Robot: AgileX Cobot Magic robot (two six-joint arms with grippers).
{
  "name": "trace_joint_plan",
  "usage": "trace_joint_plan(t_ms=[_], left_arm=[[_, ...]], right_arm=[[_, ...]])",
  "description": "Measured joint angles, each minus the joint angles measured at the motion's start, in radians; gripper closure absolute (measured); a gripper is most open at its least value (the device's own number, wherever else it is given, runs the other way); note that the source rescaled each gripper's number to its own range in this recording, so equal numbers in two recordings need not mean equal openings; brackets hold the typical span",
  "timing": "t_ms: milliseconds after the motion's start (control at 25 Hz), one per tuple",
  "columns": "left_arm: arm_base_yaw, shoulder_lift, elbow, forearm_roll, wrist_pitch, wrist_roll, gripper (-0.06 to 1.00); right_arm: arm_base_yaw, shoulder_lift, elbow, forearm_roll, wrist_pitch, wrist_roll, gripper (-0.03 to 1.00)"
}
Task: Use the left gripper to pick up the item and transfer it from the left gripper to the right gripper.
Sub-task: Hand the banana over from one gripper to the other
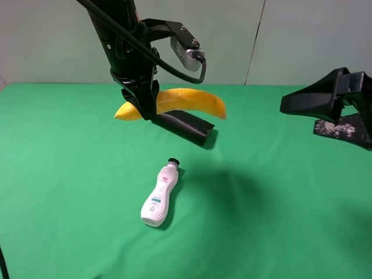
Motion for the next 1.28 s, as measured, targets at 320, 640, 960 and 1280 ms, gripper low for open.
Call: trace_joint_plan(t_ms=[320, 640, 960, 1280], left_arm=[[0.000, 0.000, 0.000, 0.000, 0.000, 0.000, 0.94], [0.000, 0.000, 0.000, 0.000, -0.004, 0.000, 0.94], [0.000, 0.000, 0.000, 0.000, -0.007, 0.000, 0.94], [0.000, 0.000, 0.000, 0.000, -0.008, 0.002, 0.94]], right_arm=[[0.000, 0.180, 0.000, 0.237, 0.040, -0.277, -0.03], [0.000, 0.379, 0.000, 0.481, 0.161, -0.541, -0.03], [0.000, 0.544, -0.022, 0.602, 0.280, -0.720, -0.03], [0.013, 0.620, -0.127, 0.612, 0.300, -0.735, -0.03]])
